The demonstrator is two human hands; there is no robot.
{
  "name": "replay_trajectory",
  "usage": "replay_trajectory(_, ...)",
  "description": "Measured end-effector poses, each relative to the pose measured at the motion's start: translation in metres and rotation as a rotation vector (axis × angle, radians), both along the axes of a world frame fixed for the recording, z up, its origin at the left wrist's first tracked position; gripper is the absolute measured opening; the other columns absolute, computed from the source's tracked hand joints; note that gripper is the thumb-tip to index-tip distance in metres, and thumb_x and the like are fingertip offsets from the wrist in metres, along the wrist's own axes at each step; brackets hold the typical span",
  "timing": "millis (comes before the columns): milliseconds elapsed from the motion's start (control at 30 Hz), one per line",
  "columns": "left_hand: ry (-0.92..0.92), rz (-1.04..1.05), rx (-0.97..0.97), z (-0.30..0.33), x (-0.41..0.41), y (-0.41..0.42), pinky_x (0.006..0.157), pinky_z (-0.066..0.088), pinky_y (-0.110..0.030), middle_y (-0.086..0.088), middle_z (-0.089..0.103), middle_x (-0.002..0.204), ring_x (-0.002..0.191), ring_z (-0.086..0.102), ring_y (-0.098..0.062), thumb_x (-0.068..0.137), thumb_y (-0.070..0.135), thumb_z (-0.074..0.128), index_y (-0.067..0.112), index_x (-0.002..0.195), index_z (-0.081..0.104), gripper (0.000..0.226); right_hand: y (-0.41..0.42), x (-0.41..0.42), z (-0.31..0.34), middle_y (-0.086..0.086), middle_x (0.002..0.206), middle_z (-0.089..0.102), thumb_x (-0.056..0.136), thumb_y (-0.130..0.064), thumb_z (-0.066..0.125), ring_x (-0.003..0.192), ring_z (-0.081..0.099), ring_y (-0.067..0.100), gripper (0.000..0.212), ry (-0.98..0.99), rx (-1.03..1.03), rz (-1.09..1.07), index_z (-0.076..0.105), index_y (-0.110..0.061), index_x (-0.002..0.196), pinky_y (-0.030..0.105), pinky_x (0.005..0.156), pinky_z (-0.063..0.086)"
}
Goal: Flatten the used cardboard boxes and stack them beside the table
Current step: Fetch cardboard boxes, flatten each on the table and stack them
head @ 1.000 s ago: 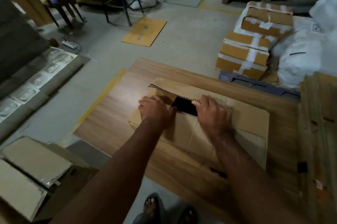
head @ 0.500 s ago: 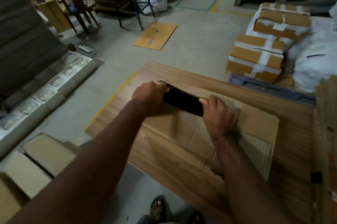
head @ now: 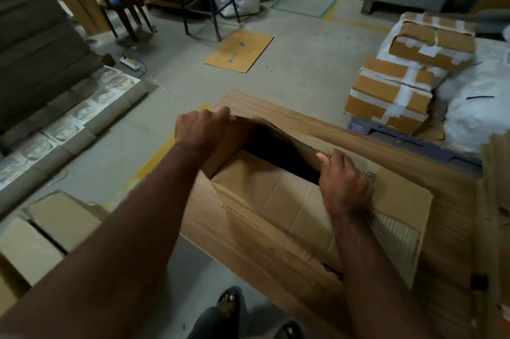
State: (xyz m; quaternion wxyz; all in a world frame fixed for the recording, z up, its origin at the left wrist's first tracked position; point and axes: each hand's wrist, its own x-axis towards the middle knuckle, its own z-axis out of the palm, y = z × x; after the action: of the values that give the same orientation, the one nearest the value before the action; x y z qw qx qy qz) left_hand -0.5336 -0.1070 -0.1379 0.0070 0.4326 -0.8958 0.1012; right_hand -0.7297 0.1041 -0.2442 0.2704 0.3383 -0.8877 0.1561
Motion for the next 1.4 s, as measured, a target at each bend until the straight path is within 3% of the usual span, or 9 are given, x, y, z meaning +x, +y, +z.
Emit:
replay_trajectory(267,0.219,0.411,0.377,-0.056,0.016,-0.063,0.097,0.045,-0.048,-0.021,0.059,0.131,0.120,0.059,-0.043,0.107,0.053,0.027,0.023,0.131,0.057,0.048,0.011,0.006,-0.011,0.012,0.124,0.070,0.104,-0.061,0.036,0.094,0.072,0.035,0.061,-0.160,0.232,0.205,0.065,-0.013,0.127,0.042,0.069,0.059)
replay_trajectory(400,0.380,0.280,0.527,-0.103,0.005,-0.063,0.107,0.036,-0.053,-0.017,0.041,0.151,0.138,0.042,-0.036,0.107,0.038,0.034,0.013,0.138,0.042,0.041,0.013,0.007,-0.011,0.011,0.134,0.067,0.096,-0.064,0.049,0.112,0.069,0.033,0.064,-0.251,0.283,0.236,0.066,-0.013,0.132,0.046,0.082,0.060)
replay_trajectory(500,0.613,0.253,1.009,-0.117,0.005,-0.061,0.097,0.037,-0.037,-0.013,0.049,0.145,0.129,0.049,-0.030,0.103,0.062,0.037,0.016,0.139,0.046,0.059,0.013,0.012,-0.009,0.010,0.137,0.065,0.094,-0.060,0.053,0.121,0.065,0.029,0.063,-0.266,0.270,0.217,0.067,-0.012,0.134,0.044,0.092,0.056)
replay_trajectory(600,0.560,0.215,1.409,-0.125,0.006,-0.072,0.121,0.018,-0.039,-0.007,0.015,0.168,0.153,0.020,-0.027,0.090,0.084,0.031,0.020,0.161,0.020,0.097,0.012,0.020,-0.006,0.010,0.142,0.062,0.095,-0.056,0.050,0.130,0.060,0.028,0.063,-0.321,0.268,0.163,0.065,-0.012,0.137,0.044,0.101,0.051)
replay_trajectory(733,0.165,0.097,1.004,-0.129,-0.014,-0.089,0.125,0.000,-0.057,-0.015,-0.011,0.170,0.157,-0.009,-0.029,0.091,0.083,0.018,0.010,0.163,0.001,0.103,0.005,0.033,0.007,0.008,0.155,0.050,0.100,-0.059,0.035,0.144,0.044,0.025,0.068,-0.417,0.347,0.120,0.053,-0.014,0.148,0.043,0.116,0.035)
replay_trajectory(833,0.288,-0.309,0.691,-0.092,-0.025,-0.071,0.121,-0.006,-0.058,-0.005,-0.005,0.171,0.157,-0.007,-0.024,0.101,0.067,0.026,0.022,0.163,0.008,0.078,0.001,0.043,0.021,0.004,0.163,0.036,0.107,-0.054,0.029,0.151,0.031,0.023,0.061,-0.547,0.413,0.053,0.039,-0.019,0.157,0.047,0.123,0.025)
replay_trajectory(1000,0.132,-0.442,0.983,-0.052,-0.042,-0.052,0.124,0.005,-0.060,-0.002,0.033,0.164,0.155,0.020,-0.022,0.082,0.093,0.011,0.037,0.148,0.049,0.095,-0.003,0.072,0.041,0.003,0.137,0.061,0.099,-0.047,0.028,0.129,0.052,0.026,0.055,-0.575,0.358,0.008,0.061,-0.020,0.134,0.049,0.107,0.040)
replay_trajectory(1267,-0.207,-0.320,1.140,-0.023,-0.066,-0.070,0.122,0.014,-0.059,-0.002,0.023,0.168,0.154,0.017,-0.029,0.084,0.085,0.035,0.041,0.132,0.062,0.070,0.035,0.122,0.116,-0.008,0.067,0.053,0.106,-0.043,0.045,0.060,0.048,0.011,0.037,-0.613,0.219,0.148,0.054,-0.027,0.073,0.030,0.062,0.033)
replay_trajectory(1400,-0.351,-0.475,0.889,-0.036,-0.068,-0.047,0.124,0.007,-0.059,-0.005,0.001,0.171,0.156,0.002,-0.034,0.101,0.062,0.041,0.028,0.161,0.021,0.072,0.062,0.164,0.115,-0.003,0.133,0.062,0.097,-0.066,0.036,0.116,0.058,0.020,0.058,-0.639,0.467,0.161,0.050,-0.033,0.143,0.043,0.095,0.042)
